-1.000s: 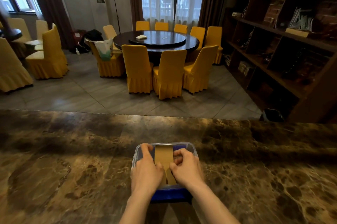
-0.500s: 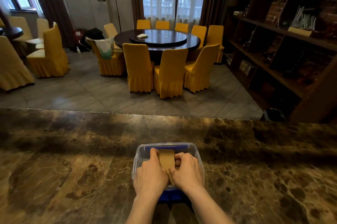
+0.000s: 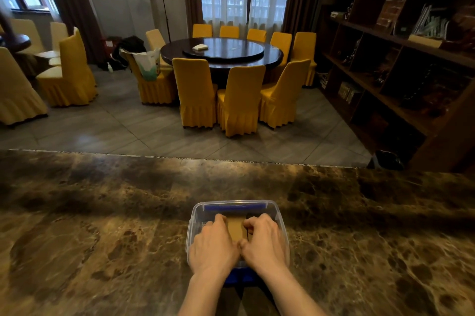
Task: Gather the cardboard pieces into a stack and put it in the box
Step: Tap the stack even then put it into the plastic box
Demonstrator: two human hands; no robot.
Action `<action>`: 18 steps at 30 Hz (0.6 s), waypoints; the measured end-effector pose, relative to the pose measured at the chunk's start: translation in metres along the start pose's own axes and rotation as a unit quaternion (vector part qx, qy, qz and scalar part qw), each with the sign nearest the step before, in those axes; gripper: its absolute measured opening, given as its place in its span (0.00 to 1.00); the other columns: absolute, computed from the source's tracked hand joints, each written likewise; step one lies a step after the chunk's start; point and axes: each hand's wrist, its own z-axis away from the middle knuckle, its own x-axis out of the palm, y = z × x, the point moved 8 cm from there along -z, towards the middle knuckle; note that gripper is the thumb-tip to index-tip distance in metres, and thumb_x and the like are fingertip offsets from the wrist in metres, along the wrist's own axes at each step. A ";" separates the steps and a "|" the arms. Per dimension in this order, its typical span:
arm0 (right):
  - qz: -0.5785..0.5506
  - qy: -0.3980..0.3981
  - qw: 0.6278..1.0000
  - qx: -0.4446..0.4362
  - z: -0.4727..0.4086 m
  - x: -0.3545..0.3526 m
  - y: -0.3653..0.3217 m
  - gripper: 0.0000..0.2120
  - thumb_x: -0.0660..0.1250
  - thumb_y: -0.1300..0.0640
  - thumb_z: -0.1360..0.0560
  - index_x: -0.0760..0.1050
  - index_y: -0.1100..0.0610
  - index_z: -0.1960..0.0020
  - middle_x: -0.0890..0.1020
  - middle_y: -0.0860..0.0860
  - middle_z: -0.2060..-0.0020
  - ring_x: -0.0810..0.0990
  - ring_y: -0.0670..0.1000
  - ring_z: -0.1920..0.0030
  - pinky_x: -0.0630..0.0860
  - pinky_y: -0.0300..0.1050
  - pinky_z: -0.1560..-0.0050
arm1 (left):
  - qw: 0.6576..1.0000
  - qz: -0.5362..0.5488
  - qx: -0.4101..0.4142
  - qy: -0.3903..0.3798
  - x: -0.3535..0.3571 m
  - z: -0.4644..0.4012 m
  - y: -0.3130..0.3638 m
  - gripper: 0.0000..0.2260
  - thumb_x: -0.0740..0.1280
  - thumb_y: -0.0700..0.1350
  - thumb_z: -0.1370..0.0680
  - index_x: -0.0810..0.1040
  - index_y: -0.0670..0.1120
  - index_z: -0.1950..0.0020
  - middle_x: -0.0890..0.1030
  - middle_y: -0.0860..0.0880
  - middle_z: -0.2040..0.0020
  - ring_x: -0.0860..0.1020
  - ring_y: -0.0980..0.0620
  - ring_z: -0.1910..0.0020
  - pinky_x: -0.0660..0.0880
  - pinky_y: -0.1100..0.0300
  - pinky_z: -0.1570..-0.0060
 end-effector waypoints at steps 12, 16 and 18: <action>0.007 0.006 1.000 0.017 0.008 0.002 0.001 0.22 0.74 0.50 0.28 0.78 0.47 0.35 0.77 0.48 0.39 0.78 0.49 0.38 0.79 0.45 0.39 | 1.000 -0.002 0.012 -0.009 0.005 -0.002 -0.003 0.27 0.69 0.57 0.24 0.69 0.57 0.25 0.80 0.51 0.32 0.79 0.48 0.34 0.77 0.52 0.37; 0.011 0.005 1.000 0.010 0.014 0.001 0.004 0.21 0.73 0.50 0.27 0.78 0.49 0.34 0.77 0.48 0.39 0.78 0.50 0.38 0.77 0.44 0.39 | 1.000 -0.013 0.013 -0.015 0.006 0.005 -0.002 0.25 0.67 0.56 0.24 0.70 0.57 0.27 0.81 0.50 0.33 0.79 0.46 0.34 0.76 0.51 0.37; 0.009 0.003 1.000 0.008 0.017 0.000 0.005 0.22 0.73 0.49 0.27 0.78 0.49 0.34 0.77 0.48 0.39 0.78 0.50 0.37 0.77 0.44 0.38 | 1.000 -0.015 0.014 -0.019 0.008 0.009 -0.003 0.24 0.67 0.56 0.24 0.71 0.57 0.27 0.81 0.50 0.33 0.79 0.46 0.34 0.76 0.51 0.38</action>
